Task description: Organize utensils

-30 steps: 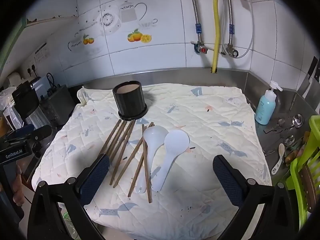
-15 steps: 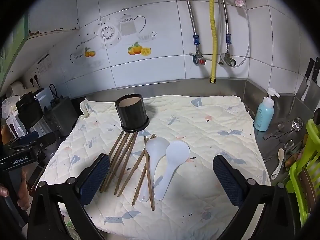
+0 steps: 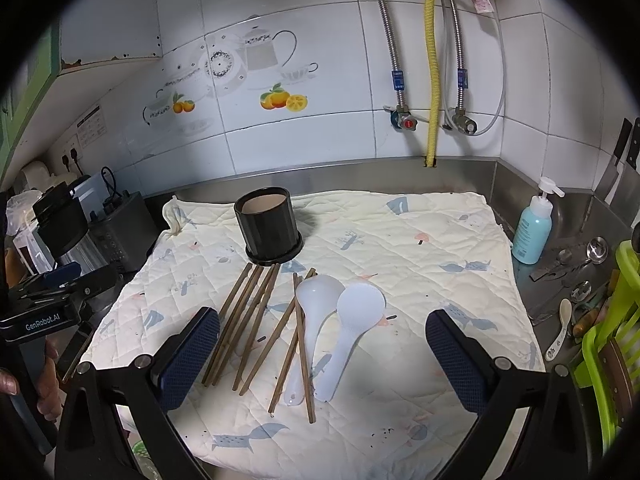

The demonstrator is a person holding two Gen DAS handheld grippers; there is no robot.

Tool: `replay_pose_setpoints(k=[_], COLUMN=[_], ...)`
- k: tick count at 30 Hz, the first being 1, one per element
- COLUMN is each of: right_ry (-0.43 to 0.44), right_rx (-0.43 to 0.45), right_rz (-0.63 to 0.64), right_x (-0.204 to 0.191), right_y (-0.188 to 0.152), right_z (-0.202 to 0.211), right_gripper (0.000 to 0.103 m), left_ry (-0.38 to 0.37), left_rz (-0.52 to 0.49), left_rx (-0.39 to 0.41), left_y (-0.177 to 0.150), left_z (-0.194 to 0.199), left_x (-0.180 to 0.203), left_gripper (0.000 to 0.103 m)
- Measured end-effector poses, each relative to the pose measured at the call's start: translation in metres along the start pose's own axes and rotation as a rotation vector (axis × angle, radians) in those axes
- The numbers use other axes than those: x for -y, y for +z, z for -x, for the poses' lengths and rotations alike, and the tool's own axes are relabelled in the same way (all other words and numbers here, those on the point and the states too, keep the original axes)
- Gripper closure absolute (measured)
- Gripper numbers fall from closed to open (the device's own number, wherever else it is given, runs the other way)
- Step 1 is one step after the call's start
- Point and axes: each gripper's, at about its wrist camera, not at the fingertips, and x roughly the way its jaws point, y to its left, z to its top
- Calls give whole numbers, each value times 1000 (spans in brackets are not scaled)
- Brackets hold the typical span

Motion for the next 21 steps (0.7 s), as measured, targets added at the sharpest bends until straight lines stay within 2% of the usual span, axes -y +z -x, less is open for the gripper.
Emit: replay_pose_setpoints(k=[21], right_ry=[10], right_rx=[-3], right_rz=[9], right_x=[-5], right_y=[-1], right_z=[-4], right_gripper=[0], left_ry=[19], left_rz=[12], left_rx=[-13], left_y=[5], left_z=[-7], left_x=[-5], left_gripper=[0])
